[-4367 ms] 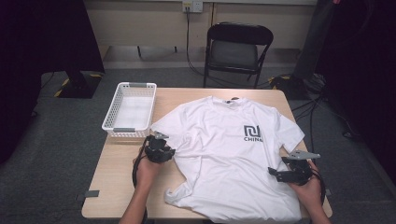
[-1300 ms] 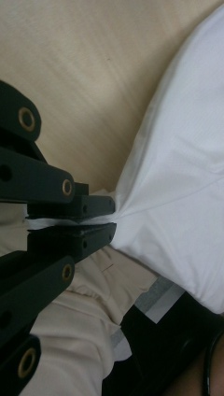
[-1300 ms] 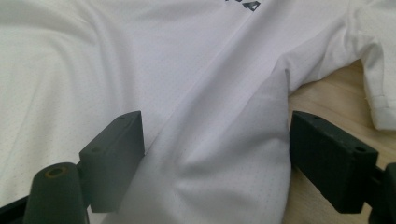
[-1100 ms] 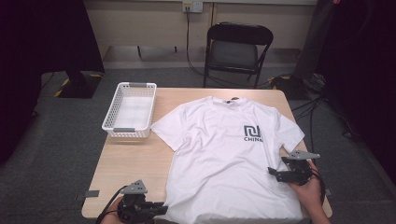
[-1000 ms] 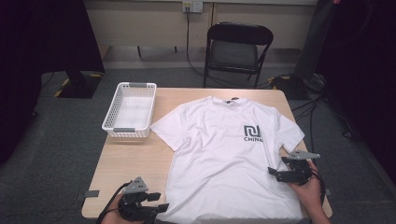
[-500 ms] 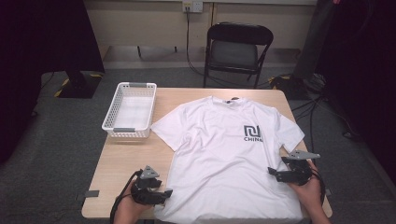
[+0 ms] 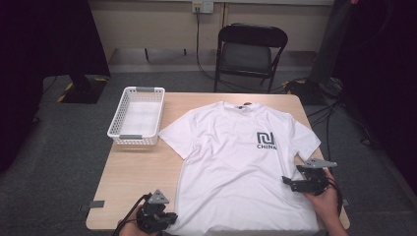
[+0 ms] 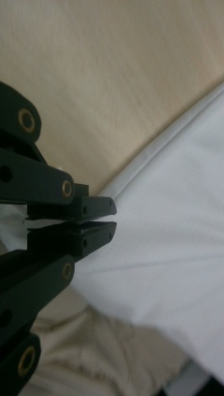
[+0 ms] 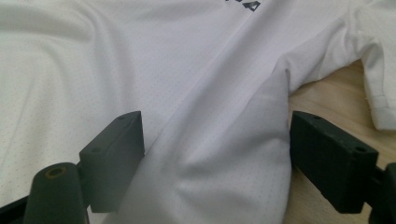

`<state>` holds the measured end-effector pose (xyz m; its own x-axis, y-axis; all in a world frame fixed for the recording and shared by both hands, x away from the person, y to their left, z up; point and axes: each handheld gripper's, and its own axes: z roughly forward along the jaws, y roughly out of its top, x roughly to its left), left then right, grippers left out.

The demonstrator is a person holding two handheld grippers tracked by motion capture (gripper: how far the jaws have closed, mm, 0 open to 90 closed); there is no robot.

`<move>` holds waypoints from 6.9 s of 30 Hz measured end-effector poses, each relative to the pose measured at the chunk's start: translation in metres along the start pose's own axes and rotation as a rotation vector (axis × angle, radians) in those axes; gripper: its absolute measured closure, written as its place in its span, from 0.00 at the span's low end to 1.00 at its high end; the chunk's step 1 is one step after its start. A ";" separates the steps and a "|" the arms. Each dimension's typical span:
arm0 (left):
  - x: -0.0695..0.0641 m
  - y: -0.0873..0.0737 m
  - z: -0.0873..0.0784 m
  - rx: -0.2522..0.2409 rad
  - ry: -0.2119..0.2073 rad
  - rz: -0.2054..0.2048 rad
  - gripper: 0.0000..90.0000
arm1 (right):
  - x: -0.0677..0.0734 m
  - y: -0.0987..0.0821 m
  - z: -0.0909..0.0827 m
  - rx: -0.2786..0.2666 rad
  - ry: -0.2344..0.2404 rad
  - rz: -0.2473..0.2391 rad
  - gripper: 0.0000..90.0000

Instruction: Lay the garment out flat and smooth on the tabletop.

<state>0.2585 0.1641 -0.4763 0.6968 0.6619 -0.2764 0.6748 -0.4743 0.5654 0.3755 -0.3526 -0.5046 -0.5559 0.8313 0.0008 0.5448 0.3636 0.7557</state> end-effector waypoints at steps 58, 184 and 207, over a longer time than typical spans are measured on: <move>0.013 0.024 0.023 -0.093 0.175 -0.018 0.51 | 0.014 -0.065 -0.098 0.098 -0.071 0.120 0.60; 0.109 0.015 -0.023 -0.332 0.199 0.057 0.16 | 0.014 -0.030 -0.032 0.020 0.046 -0.049 0.08; 0.119 0.004 -0.025 -0.319 0.227 0.055 0.16 | 0.014 -0.030 -0.032 0.020 0.046 -0.049 0.08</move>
<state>0.3386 0.2556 -0.4877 0.6342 0.7690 -0.0802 0.5034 -0.3319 0.7978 0.3316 -0.3655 -0.5063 -0.6102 0.7922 -0.0049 0.5285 0.4116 0.7425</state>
